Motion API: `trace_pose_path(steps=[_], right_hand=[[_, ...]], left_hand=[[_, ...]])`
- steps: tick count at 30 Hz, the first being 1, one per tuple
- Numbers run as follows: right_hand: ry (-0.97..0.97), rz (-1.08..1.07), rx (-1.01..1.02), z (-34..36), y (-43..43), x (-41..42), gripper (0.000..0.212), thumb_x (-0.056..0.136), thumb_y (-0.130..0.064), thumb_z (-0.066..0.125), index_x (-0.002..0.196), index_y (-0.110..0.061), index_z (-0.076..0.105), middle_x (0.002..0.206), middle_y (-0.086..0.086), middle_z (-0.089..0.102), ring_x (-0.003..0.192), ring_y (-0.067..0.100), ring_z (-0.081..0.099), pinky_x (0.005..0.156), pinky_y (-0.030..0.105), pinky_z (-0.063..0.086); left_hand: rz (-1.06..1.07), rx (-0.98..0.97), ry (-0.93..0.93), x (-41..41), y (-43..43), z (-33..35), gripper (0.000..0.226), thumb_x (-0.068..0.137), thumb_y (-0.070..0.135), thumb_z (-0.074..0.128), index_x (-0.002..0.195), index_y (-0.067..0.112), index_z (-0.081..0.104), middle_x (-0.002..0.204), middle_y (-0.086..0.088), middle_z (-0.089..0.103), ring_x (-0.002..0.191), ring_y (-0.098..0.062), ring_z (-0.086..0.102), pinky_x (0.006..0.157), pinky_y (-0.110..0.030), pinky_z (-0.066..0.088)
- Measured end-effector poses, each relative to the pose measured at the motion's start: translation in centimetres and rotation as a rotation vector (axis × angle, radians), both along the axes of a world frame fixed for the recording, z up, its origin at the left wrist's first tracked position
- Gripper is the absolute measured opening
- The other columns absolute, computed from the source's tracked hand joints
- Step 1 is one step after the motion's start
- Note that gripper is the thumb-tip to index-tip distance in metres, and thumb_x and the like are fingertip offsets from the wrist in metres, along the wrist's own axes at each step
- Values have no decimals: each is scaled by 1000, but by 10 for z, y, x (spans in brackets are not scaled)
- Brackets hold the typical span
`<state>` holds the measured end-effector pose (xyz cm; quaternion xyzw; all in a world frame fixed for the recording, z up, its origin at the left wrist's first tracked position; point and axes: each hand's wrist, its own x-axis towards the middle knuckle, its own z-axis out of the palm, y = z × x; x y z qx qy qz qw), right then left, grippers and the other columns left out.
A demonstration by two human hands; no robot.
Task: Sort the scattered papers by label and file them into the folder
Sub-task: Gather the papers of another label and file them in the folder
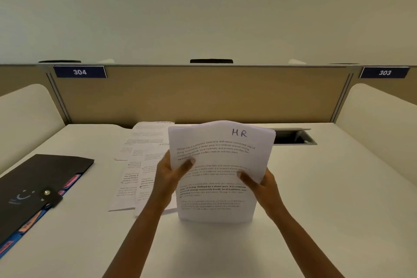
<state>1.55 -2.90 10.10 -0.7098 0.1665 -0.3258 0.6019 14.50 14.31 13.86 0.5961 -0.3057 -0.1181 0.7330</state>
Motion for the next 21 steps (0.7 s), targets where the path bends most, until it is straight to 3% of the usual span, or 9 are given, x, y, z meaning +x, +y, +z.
trace_pose_path(steps=[2, 4, 8, 11, 14, 17, 18, 20, 21], right_hand=[[152, 8, -9, -30, -8, -2, 24, 83, -9, 64, 106, -9, 59, 96, 1, 65, 96, 28, 64, 64, 12, 53], [227, 14, 14, -51, -8, -8, 22, 84, -5, 62, 105, -7, 62, 93, -2, 66, 95, 25, 64, 66, 10, 52], [255, -2, 35, -59, -2, -13, 17, 83, -1, 61, 94, -14, 63, 87, -11, 64, 82, 11, 61, 64, 10, 51], [239, -4, -13, -52, 2, -8, 21, 84, -2, 60, 84, -24, 60, 86, -12, 65, 77, 8, 64, 66, 16, 54], [216, -1, -47, -49, 7, 0, 17, 85, -3, 59, 90, -20, 60, 86, -13, 64, 71, 3, 65, 63, 14, 53], [246, 65, -9, -58, 17, 6, 19, 86, -6, 59, 97, -21, 59, 91, -13, 63, 82, 9, 62, 67, 13, 54], [265, 86, 7, -62, 20, 8, 19, 86, -8, 59, 100, -20, 59, 93, -12, 63, 86, 12, 62, 68, 14, 54], [296, 99, 20, -65, 24, 13, 21, 86, -11, 60, 106, -17, 60, 94, -8, 63, 88, 15, 61, 69, 14, 54], [301, 99, 20, -64, 26, 15, 21, 86, -12, 59, 107, -16, 60, 94, -6, 64, 87, 14, 62, 68, 15, 54]], left_hand=[[-27, 91, 62, -2, 4, -26, 82, 29, 69, 78, 92, 19, 64, 83, 10, 74, 78, -16, 71, 58, -25, 56], [-48, 144, 90, -6, 6, -51, 79, 28, 68, 78, 91, 22, 65, 85, 13, 73, 81, -11, 70, 61, -23, 56], [-36, 210, 75, -13, 9, -84, 44, 57, 34, 77, 97, 28, 60, 93, 19, 70, 94, -15, 66, 75, -31, 57], [38, 190, 53, -11, 9, -85, 32, 64, 22, 66, 94, 28, 57, 88, 23, 69, 86, -4, 67, 72, -28, 58], [124, 176, 68, -9, 12, -84, 27, 63, 27, 66, 89, 28, 58, 78, 15, 71, 80, -5, 67, 69, -23, 58], [136, 230, 105, -4, 24, -98, 41, 57, 52, 75, 88, 31, 59, 82, 13, 69, 83, -11, 67, 68, -22, 57], [121, 270, 102, -3, 27, -104, 35, 64, 50, 73, 89, 31, 57, 86, 14, 68, 88, -14, 66, 67, -19, 56], [99, 343, 103, -1, 33, -112, 15, 83, 23, 63, 92, 32, 55, 94, 10, 63, 98, -23, 63, 68, -14, 54], [91, 368, 96, 1, 36, -113, 17, 87, 15, 59, 92, 32, 55, 96, 9, 62, 100, -24, 61, 68, -13, 54]])
